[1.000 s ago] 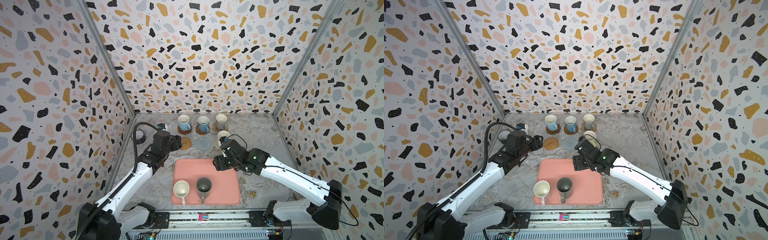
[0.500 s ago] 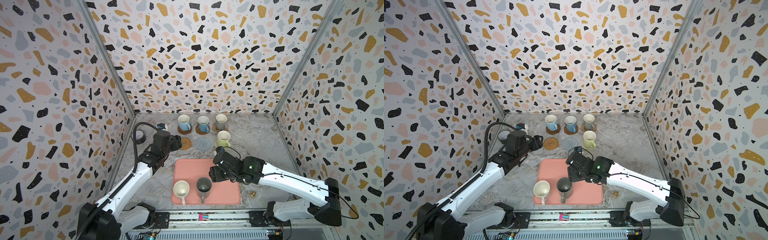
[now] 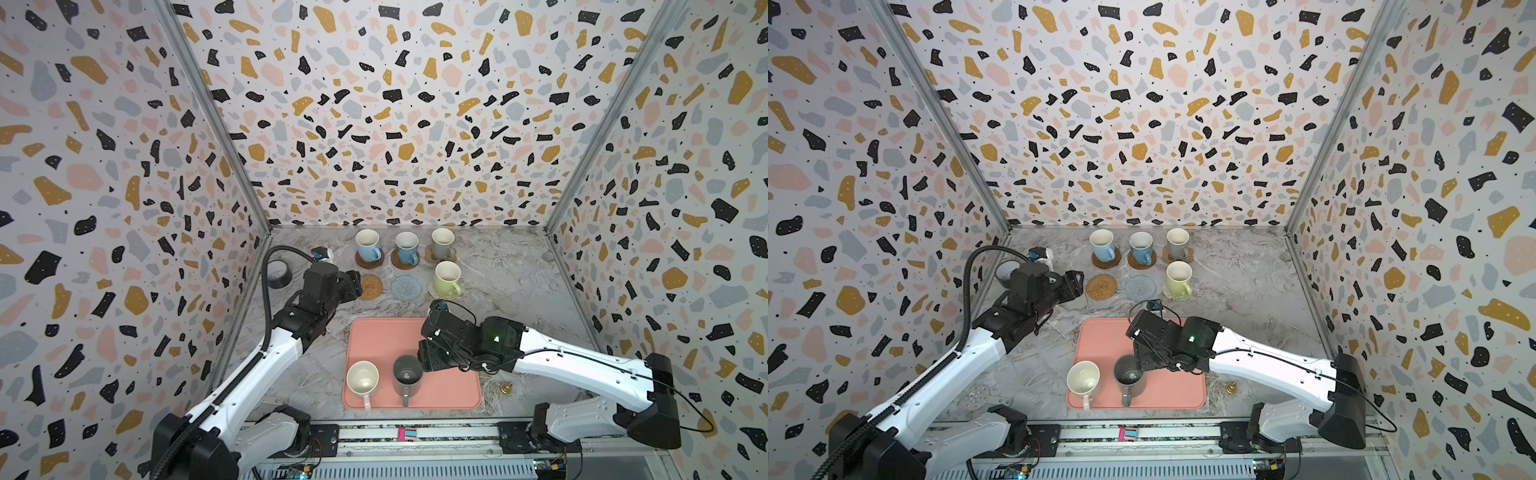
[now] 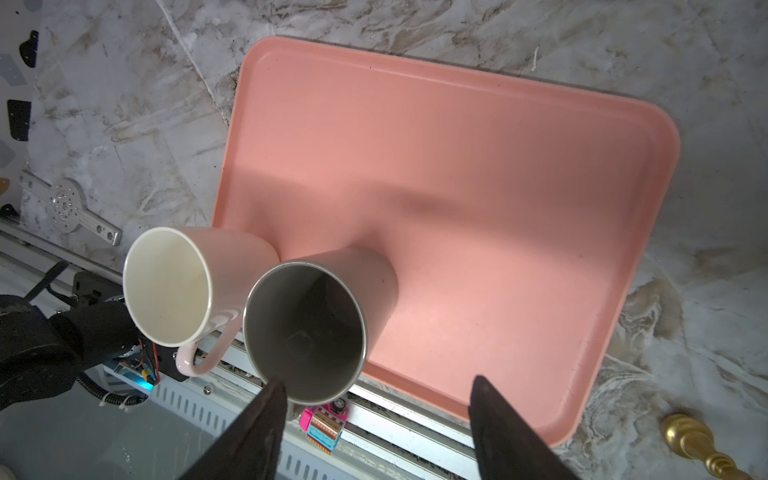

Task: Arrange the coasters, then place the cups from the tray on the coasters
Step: 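Move the right gripper back over the dark grey mug on the pink tray, then lower the right gripper onto the dark grey mug and close on its rim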

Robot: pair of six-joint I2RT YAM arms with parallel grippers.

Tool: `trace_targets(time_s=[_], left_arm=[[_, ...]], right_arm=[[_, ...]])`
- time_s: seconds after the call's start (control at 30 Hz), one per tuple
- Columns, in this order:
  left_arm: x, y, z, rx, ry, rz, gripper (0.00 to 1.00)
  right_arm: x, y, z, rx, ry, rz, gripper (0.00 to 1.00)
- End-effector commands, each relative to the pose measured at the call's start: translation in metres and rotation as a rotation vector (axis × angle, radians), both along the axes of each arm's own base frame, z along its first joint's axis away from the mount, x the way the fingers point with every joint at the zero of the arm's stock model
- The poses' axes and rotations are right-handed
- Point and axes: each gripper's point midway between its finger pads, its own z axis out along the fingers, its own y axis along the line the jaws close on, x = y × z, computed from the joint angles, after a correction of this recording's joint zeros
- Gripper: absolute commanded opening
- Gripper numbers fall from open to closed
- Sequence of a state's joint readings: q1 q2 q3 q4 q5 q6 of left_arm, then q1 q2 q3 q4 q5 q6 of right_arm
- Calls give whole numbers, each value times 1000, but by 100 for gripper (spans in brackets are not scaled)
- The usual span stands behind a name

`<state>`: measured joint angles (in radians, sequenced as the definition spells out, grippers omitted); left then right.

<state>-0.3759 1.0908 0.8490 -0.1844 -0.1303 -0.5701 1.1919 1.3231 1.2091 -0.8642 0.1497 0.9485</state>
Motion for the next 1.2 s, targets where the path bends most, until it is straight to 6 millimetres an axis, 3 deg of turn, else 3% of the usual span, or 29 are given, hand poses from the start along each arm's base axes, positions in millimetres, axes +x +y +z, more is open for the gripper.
trace_targets(time_s=[0.0, 0.9, 1.17], left_arm=[[1, 5, 1, -9, -21, 27, 73], [-7, 9, 4, -17, -34, 33, 73], [-8, 9, 4, -14, -34, 26, 74]], right_arm=[[-4, 4, 11, 13, 6, -15, 71], [-45, 25, -4, -20, 53, 33, 69], [-63, 41, -20, -37, 89, 65, 68]])
